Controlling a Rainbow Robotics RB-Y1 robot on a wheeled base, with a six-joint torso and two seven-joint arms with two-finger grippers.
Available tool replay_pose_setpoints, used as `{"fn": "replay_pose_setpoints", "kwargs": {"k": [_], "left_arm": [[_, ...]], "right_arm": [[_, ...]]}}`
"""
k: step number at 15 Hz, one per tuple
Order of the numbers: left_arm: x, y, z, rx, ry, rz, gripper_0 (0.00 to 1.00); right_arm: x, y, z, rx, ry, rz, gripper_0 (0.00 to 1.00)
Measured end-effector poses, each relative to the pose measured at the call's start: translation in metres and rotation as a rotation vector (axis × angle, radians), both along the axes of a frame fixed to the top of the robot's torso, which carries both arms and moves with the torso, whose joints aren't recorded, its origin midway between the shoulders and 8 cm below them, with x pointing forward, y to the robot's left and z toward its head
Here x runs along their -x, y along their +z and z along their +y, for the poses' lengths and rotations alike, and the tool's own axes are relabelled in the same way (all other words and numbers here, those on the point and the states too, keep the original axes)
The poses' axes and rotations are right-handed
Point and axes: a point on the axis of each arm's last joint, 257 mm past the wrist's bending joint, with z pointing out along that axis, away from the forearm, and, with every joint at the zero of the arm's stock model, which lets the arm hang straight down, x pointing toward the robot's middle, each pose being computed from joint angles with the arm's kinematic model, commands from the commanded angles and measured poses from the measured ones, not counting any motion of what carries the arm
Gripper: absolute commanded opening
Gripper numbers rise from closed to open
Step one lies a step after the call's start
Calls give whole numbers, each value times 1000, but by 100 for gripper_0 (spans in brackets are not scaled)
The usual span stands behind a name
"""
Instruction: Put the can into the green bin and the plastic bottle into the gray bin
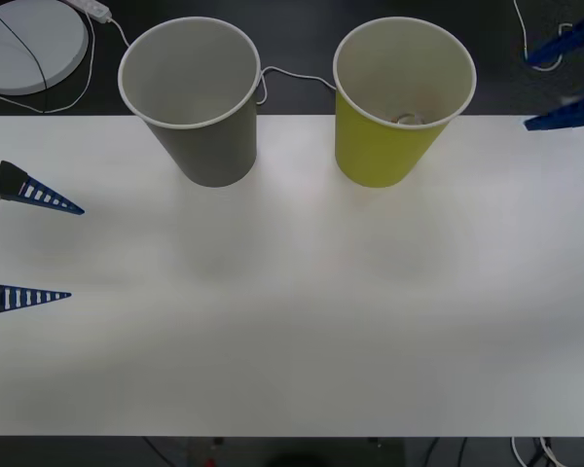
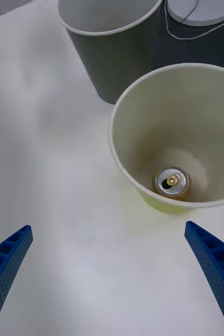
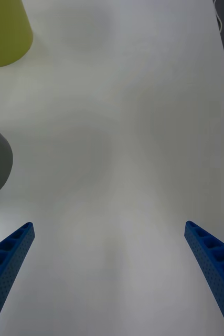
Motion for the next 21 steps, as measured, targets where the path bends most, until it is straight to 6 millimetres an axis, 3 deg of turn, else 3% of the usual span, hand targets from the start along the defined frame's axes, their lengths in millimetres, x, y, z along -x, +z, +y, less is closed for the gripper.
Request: {"fn": "replay_pose_setpoints", "kwargs": {"k": [7,11,16,21], "left_arm": [[0,0,0,0,0,0,100],[0,0,0,0,0,0,100],[0,0,0,0,0,0,100],[0,0,0,0,0,0,100]], "right_arm": [[23,-48,-29,35,178,-130,100],[36,-79,-35,35,247,-159,100],[54,-115,-50,10,266,-184,100],[71,-134,-54,16,248,-206,100]]}}
